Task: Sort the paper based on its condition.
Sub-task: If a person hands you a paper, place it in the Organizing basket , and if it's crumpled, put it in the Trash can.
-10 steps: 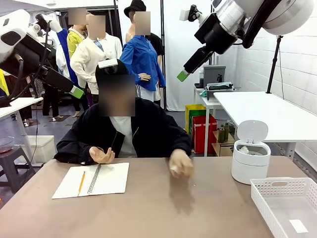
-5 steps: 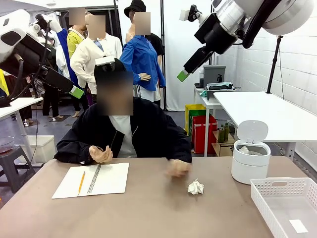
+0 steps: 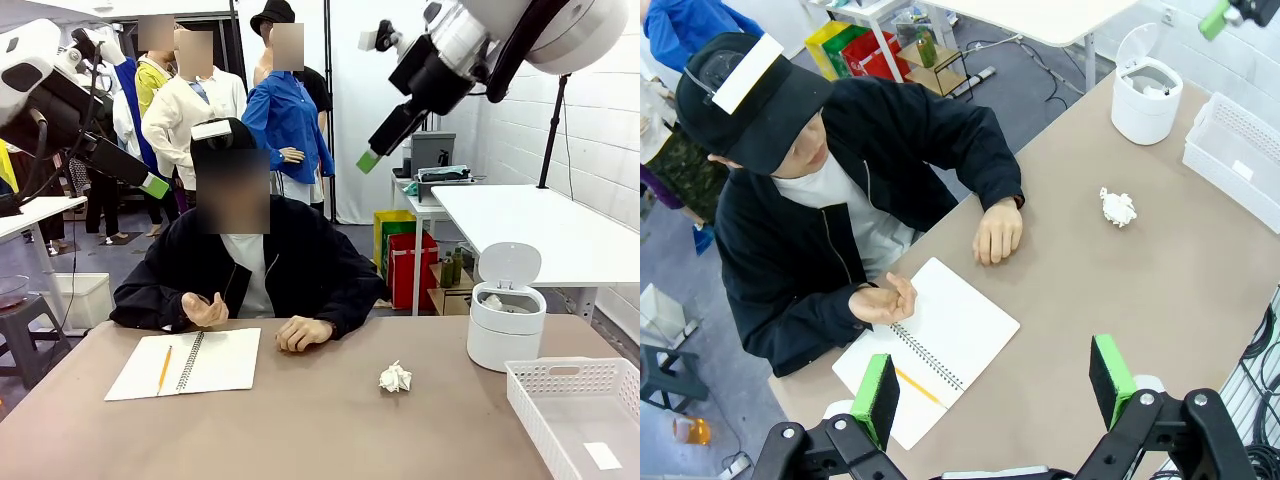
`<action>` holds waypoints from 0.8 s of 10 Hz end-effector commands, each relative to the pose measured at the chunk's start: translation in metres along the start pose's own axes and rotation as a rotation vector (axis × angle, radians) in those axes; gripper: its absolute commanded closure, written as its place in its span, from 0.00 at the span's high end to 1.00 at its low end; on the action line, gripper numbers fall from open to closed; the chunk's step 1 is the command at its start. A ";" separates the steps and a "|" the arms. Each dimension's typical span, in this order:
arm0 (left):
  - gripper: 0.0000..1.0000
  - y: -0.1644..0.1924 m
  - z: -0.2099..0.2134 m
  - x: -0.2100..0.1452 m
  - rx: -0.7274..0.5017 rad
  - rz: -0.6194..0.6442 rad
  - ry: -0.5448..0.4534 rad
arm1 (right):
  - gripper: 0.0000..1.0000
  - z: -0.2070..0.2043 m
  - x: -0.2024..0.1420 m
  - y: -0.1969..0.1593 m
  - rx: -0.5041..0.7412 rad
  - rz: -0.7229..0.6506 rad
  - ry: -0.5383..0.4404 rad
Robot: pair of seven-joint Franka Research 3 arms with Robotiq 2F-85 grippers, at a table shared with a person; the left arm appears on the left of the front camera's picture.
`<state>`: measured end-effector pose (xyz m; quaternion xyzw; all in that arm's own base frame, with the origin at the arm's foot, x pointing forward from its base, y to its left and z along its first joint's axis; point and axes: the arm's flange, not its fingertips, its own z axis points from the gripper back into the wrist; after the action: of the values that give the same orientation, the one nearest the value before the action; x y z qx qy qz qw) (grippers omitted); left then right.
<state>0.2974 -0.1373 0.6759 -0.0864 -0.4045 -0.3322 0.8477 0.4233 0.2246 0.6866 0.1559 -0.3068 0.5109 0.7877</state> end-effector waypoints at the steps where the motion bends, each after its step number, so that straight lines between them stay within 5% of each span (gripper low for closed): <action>1: 1.00 0.001 0.000 -0.001 -0.003 0.003 -0.006 | 1.00 -0.024 -0.009 0.013 0.038 -0.043 0.143; 8: 1.00 0.001 0.000 -0.001 -0.003 0.003 -0.006 | 1.00 -0.149 -0.105 0.043 -0.012 -0.084 0.604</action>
<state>0.2974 -0.1374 0.6760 -0.0864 -0.4046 -0.3323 0.8476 0.3973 0.2495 0.5181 0.0298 -0.0559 0.5099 0.8579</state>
